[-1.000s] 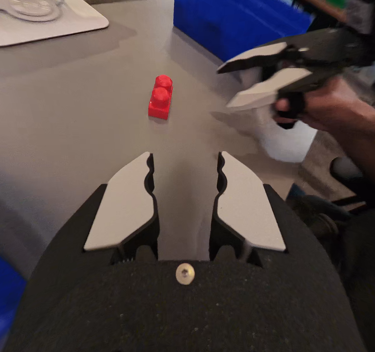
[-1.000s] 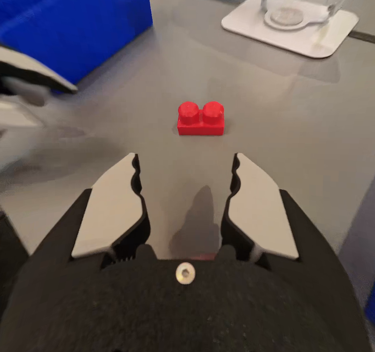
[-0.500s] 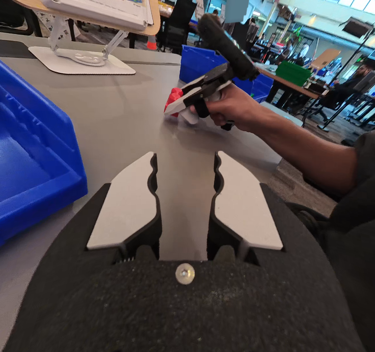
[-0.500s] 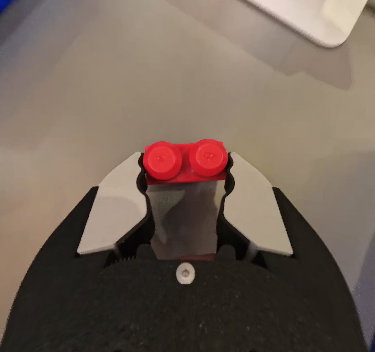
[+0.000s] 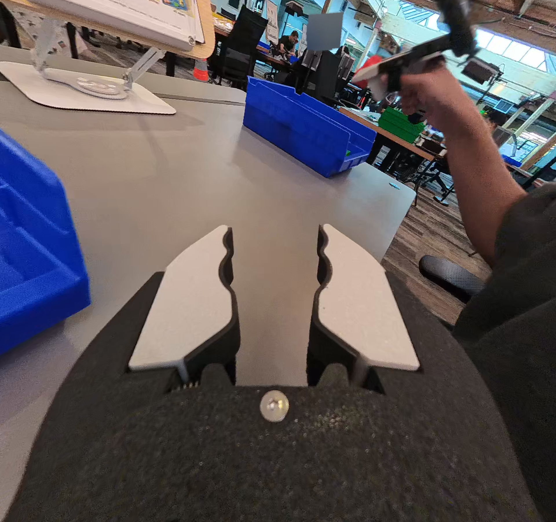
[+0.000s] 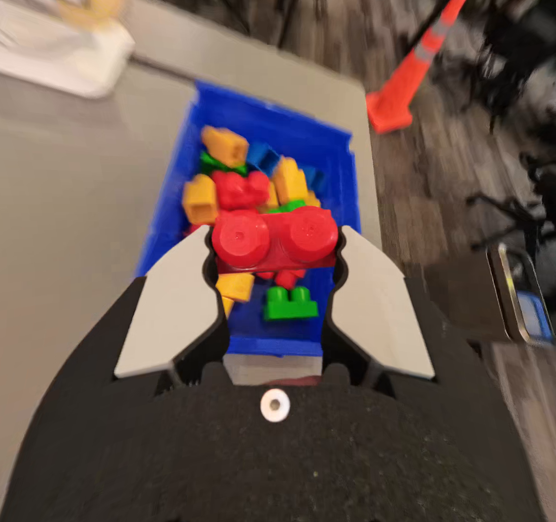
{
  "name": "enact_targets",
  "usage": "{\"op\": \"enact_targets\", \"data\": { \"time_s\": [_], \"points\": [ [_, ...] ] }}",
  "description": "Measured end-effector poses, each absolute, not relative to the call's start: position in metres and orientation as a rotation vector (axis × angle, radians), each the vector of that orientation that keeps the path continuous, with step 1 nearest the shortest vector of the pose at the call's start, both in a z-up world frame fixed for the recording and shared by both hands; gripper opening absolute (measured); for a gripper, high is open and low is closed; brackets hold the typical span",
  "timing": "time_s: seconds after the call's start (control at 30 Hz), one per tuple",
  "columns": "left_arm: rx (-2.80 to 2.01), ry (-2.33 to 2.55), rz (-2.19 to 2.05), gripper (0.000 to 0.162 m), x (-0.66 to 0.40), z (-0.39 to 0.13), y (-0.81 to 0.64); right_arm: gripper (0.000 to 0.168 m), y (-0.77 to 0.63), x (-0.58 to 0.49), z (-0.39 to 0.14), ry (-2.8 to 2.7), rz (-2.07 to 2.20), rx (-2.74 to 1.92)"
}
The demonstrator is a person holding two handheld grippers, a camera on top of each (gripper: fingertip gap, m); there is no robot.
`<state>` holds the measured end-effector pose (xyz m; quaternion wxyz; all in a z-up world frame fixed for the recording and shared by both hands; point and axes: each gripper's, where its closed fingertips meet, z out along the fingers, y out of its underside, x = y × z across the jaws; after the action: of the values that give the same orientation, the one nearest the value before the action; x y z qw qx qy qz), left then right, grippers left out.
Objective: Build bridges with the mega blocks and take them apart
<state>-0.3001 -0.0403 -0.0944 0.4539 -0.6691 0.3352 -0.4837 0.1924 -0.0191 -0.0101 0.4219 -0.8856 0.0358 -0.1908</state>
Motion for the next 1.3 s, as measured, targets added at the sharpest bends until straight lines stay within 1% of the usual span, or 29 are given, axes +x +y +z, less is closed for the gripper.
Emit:
{"op": "enact_targets", "data": {
  "time_s": [0.1,0.23,0.33,0.47,0.5,0.53,0.57,0.6,0.67,0.7,0.73,0.8,0.83,0.9,0.97,1.0,1.07,1.1,1.17,1.23,1.3],
  "points": [
    [-1.643,0.846,-1.243,0.053,-0.289,-0.093,-0.044,0.076,0.000,0.234,-0.062,0.125,-0.393,-2.412],
    [-1.640,0.875,-1.257,0.053,-0.278,-0.093,-0.045,0.076,0.031,0.248,-0.109,0.162,-0.253,-2.477],
    [-1.636,0.884,-1.258,0.053,-0.274,-0.093,-0.045,0.076,0.035,0.264,-0.136,0.251,-0.277,-2.528],
    [-1.641,0.892,-1.267,0.053,-0.271,-0.094,-0.046,0.076,0.024,0.278,-0.153,0.387,-0.304,-2.570],
    [-1.642,0.894,-1.269,0.053,-0.270,-0.095,-0.046,0.076,0.026,0.276,-0.154,0.367,-0.281,-2.559],
    [-1.643,0.897,-1.269,0.053,-0.270,-0.095,-0.046,0.082,0.026,0.273,-0.153,0.346,-0.272,-2.542],
    [-1.644,0.899,-1.269,0.053,-0.270,-0.096,-0.046,0.089,0.023,0.270,-0.147,0.330,-0.287,-2.529],
    [-1.646,0.902,-1.268,0.053,-0.270,-0.096,-0.047,0.089,0.018,0.267,-0.134,0.303,-0.334,-2.491],
    [-1.650,0.905,-1.261,0.053,-0.271,-0.097,-0.047,0.088,0.004,0.251,-0.093,0.273,-0.399,-2.328],
    [-1.652,0.905,-1.252,0.053,-0.272,-0.097,-0.046,0.085,-0.001,0.227,-0.073,0.239,-0.339,-2.224],
    [-1.655,0.905,-1.243,0.054,-0.273,-0.098,-0.046,0.079,-0.006,0.193,-0.057,0.193,-0.225,-2.110],
    [-1.657,0.906,-1.237,0.054,-0.275,-0.099,-0.046,0.073,-0.015,0.103,-0.037,0.054,0.092,-1.874],
    [-1.656,0.901,-1.239,0.054,-0.275,-0.098,-0.045,0.068,-0.024,0.052,-0.037,-0.017,0.270,-1.772],
    [-1.653,0.891,-1.245,0.056,-0.275,-0.097,-0.043,0.065,-0.041,-0.031,-0.057,-0.103,0.539,-1.674],
    [-1.660,0.877,-1.248,0.057,-0.275,-0.093,-0.043,0.066,-0.053,-0.083,-0.086,-0.249,0.574,-1.686],
    [-1.665,0.874,-1.252,0.059,-0.275,-0.089,-0.044,0.065,-0.054,-0.091,-0.095,-0.291,0.502,-1.699],
    [-1.670,0.867,-1.239,0.061,-0.277,-0.073,-0.045,0.063,-0.061,-0.109,-0.093,-0.396,0.465,-1.669],
    [-1.680,0.864,-1.189,0.059,-0.281,-0.063,-0.040,0.058,-0.065,-0.113,-0.090,-0.442,0.439,-1.641],
    [-1.742,0.825,-0.966,0.046,-0.297,-0.044,-0.010,0.055,-0.068,-0.109,-0.089,-0.453,0.373,-1.608],
    [-1.836,0.716,-0.695,0.048,-0.325,-0.020,0.039,0.056,-0.072,-0.107,-0.086,-0.431,0.400,-1.589],
    [-1.944,0.623,-0.509,0.054,-0.348,-0.003,0.090,0.055,-0.074,-0.105,-0.082,-0.415,0.429,-1.579]
  ]
}}
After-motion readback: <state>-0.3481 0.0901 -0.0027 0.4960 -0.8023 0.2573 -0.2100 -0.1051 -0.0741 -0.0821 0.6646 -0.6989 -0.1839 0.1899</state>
